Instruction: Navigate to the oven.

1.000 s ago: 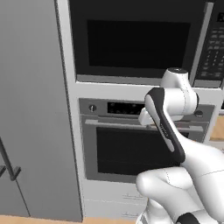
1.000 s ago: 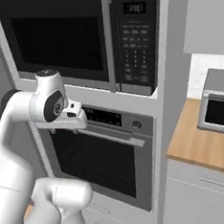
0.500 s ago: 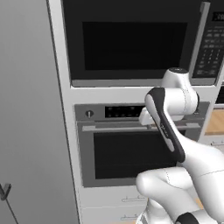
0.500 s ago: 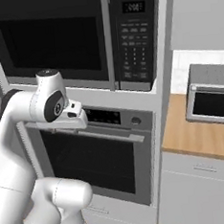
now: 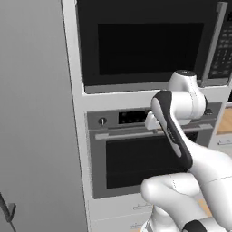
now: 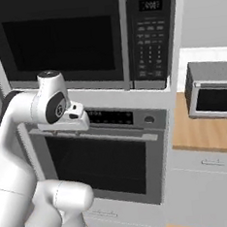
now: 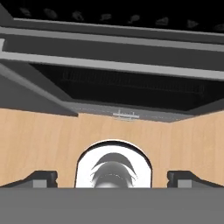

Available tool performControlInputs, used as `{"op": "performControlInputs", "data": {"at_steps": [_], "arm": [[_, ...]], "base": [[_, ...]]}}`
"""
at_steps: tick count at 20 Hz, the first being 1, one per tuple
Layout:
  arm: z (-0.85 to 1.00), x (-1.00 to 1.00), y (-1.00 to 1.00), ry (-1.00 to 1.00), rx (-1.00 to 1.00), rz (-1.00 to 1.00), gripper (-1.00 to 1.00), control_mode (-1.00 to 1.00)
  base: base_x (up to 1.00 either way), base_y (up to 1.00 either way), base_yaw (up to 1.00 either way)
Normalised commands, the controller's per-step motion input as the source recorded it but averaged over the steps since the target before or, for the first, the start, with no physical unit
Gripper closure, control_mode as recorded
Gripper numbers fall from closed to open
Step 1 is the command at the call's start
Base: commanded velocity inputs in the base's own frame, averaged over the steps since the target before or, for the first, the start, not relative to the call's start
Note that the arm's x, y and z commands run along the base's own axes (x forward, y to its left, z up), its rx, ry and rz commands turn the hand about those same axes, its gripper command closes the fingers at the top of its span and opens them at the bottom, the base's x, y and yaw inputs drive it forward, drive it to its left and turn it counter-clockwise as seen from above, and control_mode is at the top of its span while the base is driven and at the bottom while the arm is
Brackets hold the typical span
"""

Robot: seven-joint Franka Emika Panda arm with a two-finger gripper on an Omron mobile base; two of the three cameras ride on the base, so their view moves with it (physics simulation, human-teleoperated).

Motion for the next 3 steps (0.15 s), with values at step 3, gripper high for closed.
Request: {"op": "performControlInputs", "data": {"at_steps": [3], "arm": [[0.00,0.00,0.00,0.00,0.00,0.00,-1.00,1.00]], "base": [[0.21,0.30,-0.16]]}}
